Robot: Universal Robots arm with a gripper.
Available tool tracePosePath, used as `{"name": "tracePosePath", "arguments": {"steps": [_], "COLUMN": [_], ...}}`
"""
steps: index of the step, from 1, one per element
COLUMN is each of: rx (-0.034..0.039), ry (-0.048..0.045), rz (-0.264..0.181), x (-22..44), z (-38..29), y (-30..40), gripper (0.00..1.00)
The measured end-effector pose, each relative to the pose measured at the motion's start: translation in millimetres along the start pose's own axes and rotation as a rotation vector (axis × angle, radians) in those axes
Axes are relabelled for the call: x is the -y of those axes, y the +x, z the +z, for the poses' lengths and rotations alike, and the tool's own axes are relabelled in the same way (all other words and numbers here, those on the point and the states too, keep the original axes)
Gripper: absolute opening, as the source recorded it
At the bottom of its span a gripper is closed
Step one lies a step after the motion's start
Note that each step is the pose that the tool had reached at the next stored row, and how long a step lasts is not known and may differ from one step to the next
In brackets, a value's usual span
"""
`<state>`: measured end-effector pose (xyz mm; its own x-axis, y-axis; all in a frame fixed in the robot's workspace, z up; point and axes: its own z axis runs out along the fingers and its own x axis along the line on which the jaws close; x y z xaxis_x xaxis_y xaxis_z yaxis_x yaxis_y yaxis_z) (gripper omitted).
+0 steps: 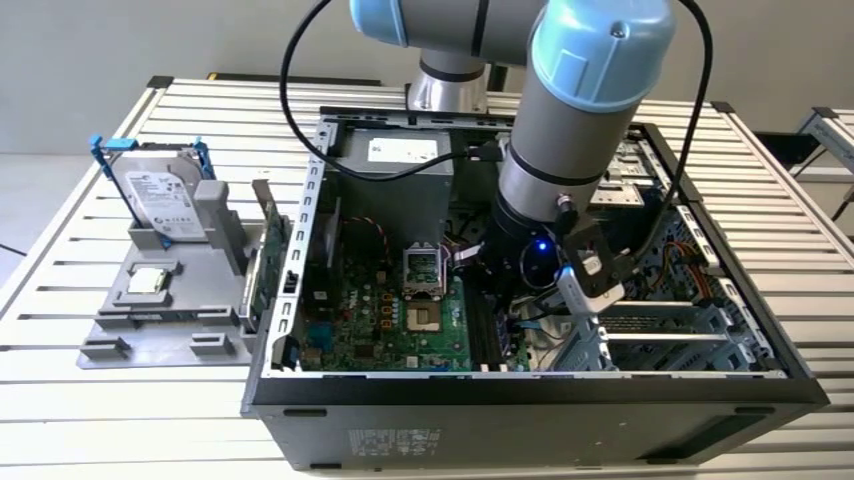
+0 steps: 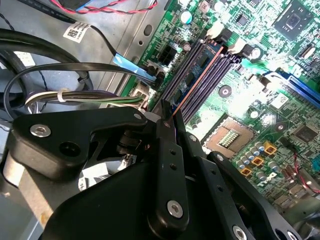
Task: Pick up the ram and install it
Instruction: 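Insert the ram into the slot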
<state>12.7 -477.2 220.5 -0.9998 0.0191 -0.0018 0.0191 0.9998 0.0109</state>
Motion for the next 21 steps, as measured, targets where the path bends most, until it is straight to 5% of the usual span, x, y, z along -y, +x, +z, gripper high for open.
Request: {"name": "tracePosePath", "arguments": {"steps": [21], "rx": [-0.0002], "ry": [0.0002], "rz": [-0.009], "x": [0.1], "z": [3.1], "y": [0.1], "gripper": [0.00]}}
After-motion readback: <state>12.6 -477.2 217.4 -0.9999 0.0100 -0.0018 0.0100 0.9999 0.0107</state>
